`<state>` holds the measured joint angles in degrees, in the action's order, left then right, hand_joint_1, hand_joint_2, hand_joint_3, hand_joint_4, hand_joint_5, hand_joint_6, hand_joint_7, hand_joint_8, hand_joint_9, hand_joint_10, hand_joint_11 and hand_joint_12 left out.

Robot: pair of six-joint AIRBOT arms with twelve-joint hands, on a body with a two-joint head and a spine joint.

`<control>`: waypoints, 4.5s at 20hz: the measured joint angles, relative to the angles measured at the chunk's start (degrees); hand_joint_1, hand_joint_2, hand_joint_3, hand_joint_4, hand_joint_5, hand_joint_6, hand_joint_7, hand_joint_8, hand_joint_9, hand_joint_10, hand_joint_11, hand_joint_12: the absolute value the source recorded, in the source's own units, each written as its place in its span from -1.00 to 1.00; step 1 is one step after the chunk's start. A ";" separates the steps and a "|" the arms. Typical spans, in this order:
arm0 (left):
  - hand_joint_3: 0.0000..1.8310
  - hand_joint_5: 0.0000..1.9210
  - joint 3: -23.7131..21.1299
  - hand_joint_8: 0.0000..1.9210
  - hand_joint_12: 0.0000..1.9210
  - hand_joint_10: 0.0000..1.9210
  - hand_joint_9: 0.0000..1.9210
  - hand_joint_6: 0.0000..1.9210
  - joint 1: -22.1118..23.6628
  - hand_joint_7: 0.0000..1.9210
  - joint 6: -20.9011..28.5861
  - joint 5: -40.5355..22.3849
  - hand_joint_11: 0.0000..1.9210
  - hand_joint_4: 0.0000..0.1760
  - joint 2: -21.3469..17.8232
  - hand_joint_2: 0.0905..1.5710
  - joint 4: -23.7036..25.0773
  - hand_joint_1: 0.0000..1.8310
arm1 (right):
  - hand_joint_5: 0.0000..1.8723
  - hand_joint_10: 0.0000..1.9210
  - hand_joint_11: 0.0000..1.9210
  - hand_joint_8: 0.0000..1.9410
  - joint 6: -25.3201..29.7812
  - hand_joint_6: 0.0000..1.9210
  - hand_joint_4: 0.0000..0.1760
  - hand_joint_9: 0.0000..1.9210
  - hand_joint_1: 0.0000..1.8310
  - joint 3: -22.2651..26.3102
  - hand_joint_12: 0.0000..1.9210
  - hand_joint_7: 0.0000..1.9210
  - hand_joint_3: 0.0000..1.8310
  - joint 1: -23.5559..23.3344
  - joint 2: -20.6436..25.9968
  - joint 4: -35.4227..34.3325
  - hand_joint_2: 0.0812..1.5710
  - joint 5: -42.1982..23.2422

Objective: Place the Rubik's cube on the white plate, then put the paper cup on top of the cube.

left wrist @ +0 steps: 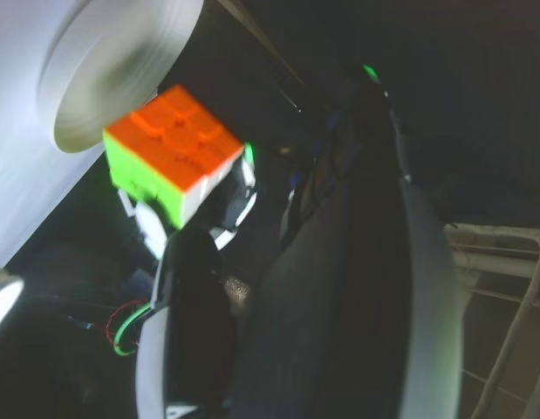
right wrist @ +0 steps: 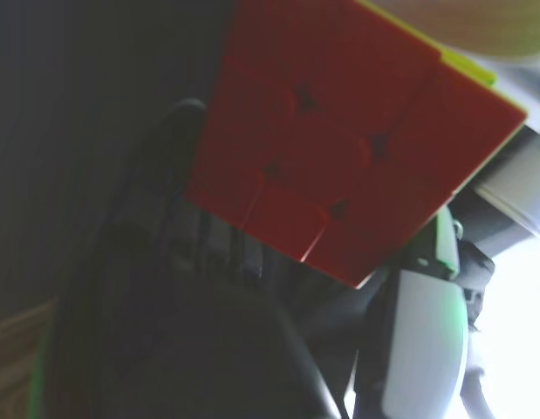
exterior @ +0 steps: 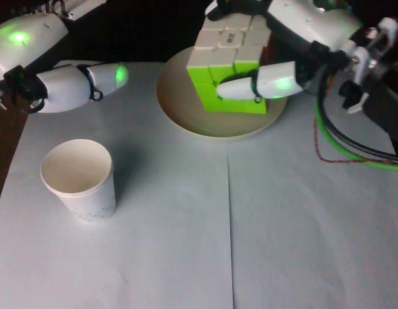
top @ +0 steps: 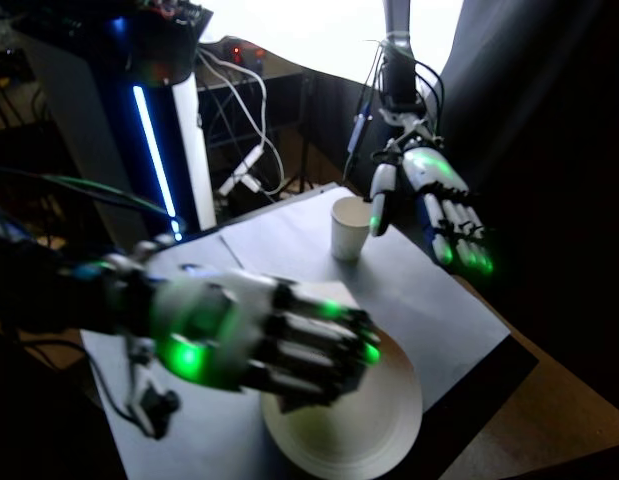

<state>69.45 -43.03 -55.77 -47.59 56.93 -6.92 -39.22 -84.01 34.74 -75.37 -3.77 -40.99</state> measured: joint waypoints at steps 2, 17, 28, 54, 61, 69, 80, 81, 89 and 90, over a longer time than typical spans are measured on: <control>-1.00 -0.96 0.07 -1.00 -1.00 -1.00 -1.00 -1.00 -0.02 -1.00 0.00 -0.15 -1.00 -0.21 0.00 0.70 0.00 -0.68 | -0.49 0.75 -0.35 0.63 0.02 0.72 -1.00 -0.42 0.18 -1.84 1.00 -0.32 -1.00 0.02 -1.79 -1.14 0.70 2.36; -1.00 -0.97 -0.13 -1.00 -0.63 -1.00 -1.00 -1.00 -0.55 -1.00 0.02 -0.70 -1.00 0.13 -0.33 0.72 -0.63 -0.68 | -1.00 -1.00 -1.00 -1.00 0.22 -1.00 0.59 -1.00 -0.38 -0.74 -0.98 -1.00 -1.00 0.28 0.59 -5.20 0.30 5.46; -1.00 -1.00 -3.06 -1.00 -1.00 -1.00 -1.00 -1.00 -2.67 -1.00 0.02 -4.31 -0.99 0.14 -3.50 0.62 -1.73 -0.64 | -0.96 -0.08 -1.00 -0.97 -5.22 -0.99 -0.12 -1.00 -0.26 16.48 0.64 -0.89 -0.99 7.23 15.32 -4.70 0.44 -11.96; -1.00 -1.00 -15.63 -0.99 -1.00 -1.00 -1.00 -1.00 -23.52 -0.98 8.02 -14.88 -1.00 0.22 -13.03 0.22 3.74 -0.41 | -1.00 0.33 -1.00 0.18 -11.21 0.06 -1.00 -0.90 -0.22 26.97 0.43 -0.86 -1.00 20.50 22.36 -5.60 0.55 -16.63; -1.00 -0.81 -12.74 -1.00 -0.97 -0.99 -0.90 -0.99 -19.02 -0.81 8.26 -7.93 -1.00 -0.14 -9.07 0.28 5.92 -0.09 | -0.99 0.24 -1.00 0.22 -11.21 -0.04 -1.00 -0.84 -0.16 26.97 0.38 -0.81 -1.00 20.94 22.14 -5.90 0.52 -16.68; -1.00 -0.86 -11.89 -0.62 -0.22 -0.14 -0.96 0.12 -17.92 -0.64 8.46 -5.35 -1.00 -0.30 -7.89 0.49 6.45 0.16 | -0.97 0.38 -1.00 0.22 -11.21 -0.08 -1.00 -0.84 -0.20 26.97 0.53 -0.81 -1.00 21.24 22.03 -6.10 0.51 -16.65; -0.98 -0.98 -12.98 0.47 1.00 0.74 -0.91 0.55 -17.46 -0.91 8.79 -7.67 -0.77 -0.16 -9.62 0.59 7.63 0.12 | -0.94 0.21 -1.00 0.08 -11.23 -0.13 -1.00 -0.87 -0.20 26.97 0.35 -0.82 -1.00 21.29 21.66 -6.67 0.51 -16.59; -0.98 -1.00 -13.05 0.30 1.00 0.64 -0.90 0.54 -16.63 -0.88 8.92 -7.74 -0.82 -0.22 -9.94 0.62 8.17 0.14 | -0.96 0.23 -1.00 0.08 -11.21 -0.13 -1.00 -0.88 -0.22 26.97 0.39 -0.84 -1.00 21.29 21.66 -6.73 0.51 -16.59; -0.99 -0.98 -13.03 0.91 1.00 1.00 -0.52 0.95 -8.68 -0.67 9.73 -5.18 -0.49 -0.10 -12.11 0.75 15.76 0.55 | -0.98 0.25 -1.00 -0.04 -11.23 -0.14 -1.00 -0.89 -0.26 26.97 0.52 -0.85 -1.00 21.29 21.66 -6.91 0.57 -16.63; -1.00 -0.64 -13.00 1.00 1.00 1.00 -0.72 0.95 -8.15 -0.60 9.84 -4.70 -0.44 -0.61 -12.11 0.88 15.89 0.03 | -0.98 0.30 -1.00 0.02 -11.21 -0.13 -1.00 -0.90 -0.32 26.97 0.56 -0.85 -1.00 21.29 21.66 -6.93 0.56 -16.63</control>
<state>56.45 -51.18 -45.93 -52.29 44.82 8.97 -50.43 -57.04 56.03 -53.71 -10.70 -57.63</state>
